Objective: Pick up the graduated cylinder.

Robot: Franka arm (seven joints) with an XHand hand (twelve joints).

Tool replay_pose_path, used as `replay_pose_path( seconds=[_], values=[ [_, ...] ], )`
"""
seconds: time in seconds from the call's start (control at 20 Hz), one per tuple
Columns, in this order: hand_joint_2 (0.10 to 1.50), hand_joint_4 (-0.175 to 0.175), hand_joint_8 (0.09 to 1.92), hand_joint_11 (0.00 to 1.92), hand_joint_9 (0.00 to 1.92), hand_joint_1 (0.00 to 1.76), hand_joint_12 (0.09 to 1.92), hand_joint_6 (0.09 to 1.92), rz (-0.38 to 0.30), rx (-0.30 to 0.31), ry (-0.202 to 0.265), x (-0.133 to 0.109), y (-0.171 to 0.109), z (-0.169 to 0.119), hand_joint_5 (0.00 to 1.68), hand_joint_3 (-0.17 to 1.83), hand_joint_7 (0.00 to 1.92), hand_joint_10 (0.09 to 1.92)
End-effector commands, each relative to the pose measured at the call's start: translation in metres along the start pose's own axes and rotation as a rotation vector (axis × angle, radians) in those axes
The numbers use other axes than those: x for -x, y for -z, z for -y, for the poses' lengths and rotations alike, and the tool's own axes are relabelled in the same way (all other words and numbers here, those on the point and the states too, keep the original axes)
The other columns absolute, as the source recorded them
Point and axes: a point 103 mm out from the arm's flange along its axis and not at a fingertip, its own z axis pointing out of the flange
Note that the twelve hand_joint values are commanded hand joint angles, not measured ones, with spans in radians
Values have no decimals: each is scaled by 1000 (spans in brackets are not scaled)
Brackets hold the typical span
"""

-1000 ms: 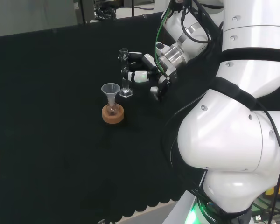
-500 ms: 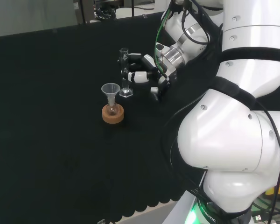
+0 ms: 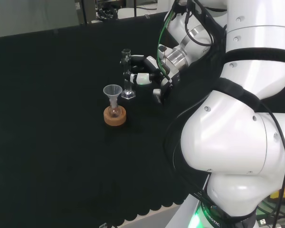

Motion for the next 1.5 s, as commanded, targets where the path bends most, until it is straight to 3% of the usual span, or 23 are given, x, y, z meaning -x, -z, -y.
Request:
replay_pose_path(
  seconds=[0.05,0.4,0.6,0.7,0.75,0.85,1.0,1.5],
  values=[
    [780,-34,560,1007,1182,1149,938,551,-1,2,-1,0,0,0,691,636,804,182],
    [808,-32,560,1030,1200,1168,928,587,25,10,-3,0,0,0,674,638,846,162],
    [874,-38,568,1030,1224,1240,908,600,64,16,-12,0,-1,1,854,643,888,136],
    [1018,-128,572,1037,1252,1176,889,977,95,11,-15,-1,-2,1,867,344,928,130],
    [1083,-152,568,1041,1268,1155,879,1090,109,9,-17,-1,-3,1,856,217,953,125],
    [1151,-170,976,1070,1300,1203,863,1178,119,9,-17,-2,-3,0,843,70,899,121],
    [1179,-175,1187,1090,1320,1228,858,1209,127,6,-16,-3,-2,0,833,15,862,121],
    [1183,-175,1213,1094,1326,1233,856,1210,165,-22,-22,-5,-4,-1,834,4,859,120]
  ],
)
